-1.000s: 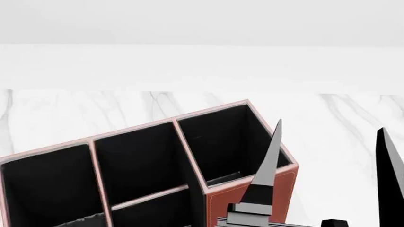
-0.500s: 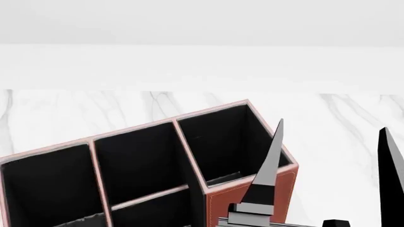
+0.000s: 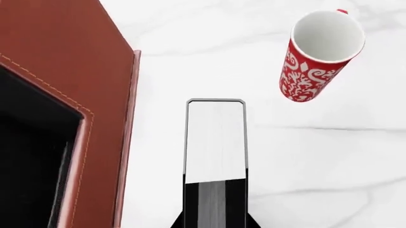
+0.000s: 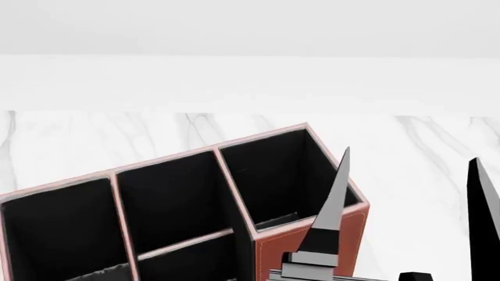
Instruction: Pick up the book and place it in the front compartment of the caddy.
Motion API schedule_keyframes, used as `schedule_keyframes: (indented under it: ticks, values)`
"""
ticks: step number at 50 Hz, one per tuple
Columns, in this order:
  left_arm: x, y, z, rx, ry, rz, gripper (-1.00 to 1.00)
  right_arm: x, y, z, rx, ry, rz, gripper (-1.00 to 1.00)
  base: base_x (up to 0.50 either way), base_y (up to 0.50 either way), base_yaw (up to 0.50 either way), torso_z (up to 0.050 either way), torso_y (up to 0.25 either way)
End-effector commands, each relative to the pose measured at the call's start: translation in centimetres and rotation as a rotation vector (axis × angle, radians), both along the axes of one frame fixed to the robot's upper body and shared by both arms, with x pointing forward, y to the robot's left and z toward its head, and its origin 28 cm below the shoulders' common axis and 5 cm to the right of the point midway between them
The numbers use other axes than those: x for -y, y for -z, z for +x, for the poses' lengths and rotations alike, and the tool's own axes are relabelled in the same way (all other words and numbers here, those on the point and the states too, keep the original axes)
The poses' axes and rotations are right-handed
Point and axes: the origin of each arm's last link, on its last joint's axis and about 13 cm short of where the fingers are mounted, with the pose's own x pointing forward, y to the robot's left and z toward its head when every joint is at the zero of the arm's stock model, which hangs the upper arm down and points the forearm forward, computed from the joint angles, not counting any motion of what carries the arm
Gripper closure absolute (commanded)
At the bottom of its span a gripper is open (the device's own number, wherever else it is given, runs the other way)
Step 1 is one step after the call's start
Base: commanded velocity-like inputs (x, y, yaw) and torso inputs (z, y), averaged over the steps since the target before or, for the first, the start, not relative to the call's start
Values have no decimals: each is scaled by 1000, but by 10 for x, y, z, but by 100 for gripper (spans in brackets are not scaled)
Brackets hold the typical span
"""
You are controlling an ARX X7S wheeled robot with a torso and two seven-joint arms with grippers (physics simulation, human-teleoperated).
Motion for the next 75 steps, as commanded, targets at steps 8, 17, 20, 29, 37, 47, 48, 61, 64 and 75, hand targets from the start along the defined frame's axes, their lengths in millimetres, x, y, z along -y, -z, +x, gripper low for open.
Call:
schedule_keyframes:
  ticks: [8,17,20,29,37,47,48,61,64,75]
  values:
    - [-13,-70,18,160,-22,-5,100,1,0,0,2,5,3,-100,0,0,0,0,2]
    - [-20,-126,30,214,-69,-35,100,1,0,0,2,3,4,-100,0,0,0,0,0]
    - [-20,-141,32,231,-70,-28,100,1,0,0,1,2,4,-100,0,0,0,0,0]
    - [-19,-188,47,308,-119,26,100,2,-1,0,5,5,8,-100,0,0,0,0,1]
    - [-14,-222,56,345,-135,51,100,3,-2,-1,9,9,11,-100,0,0,0,0,1]
    - [-8,-248,69,381,-125,105,100,3,-3,0,12,7,13,-100,0,0,0,0,1]
    - [-8,-250,72,399,-109,118,100,4,-3,-1,13,9,14,-100,0,0,0,0,0]
    - [-10,-249,85,363,-108,158,100,5,-7,-4,27,9,23,-100,0,0,0,0,2]
    - [-12,-243,90,374,-130,180,100,5,-8,-4,28,9,24,-100,0,0,0,0,0]
    - [-16,-223,105,363,-182,145,100,6,-9,-5,31,14,28,-100,0,0,0,0,1]
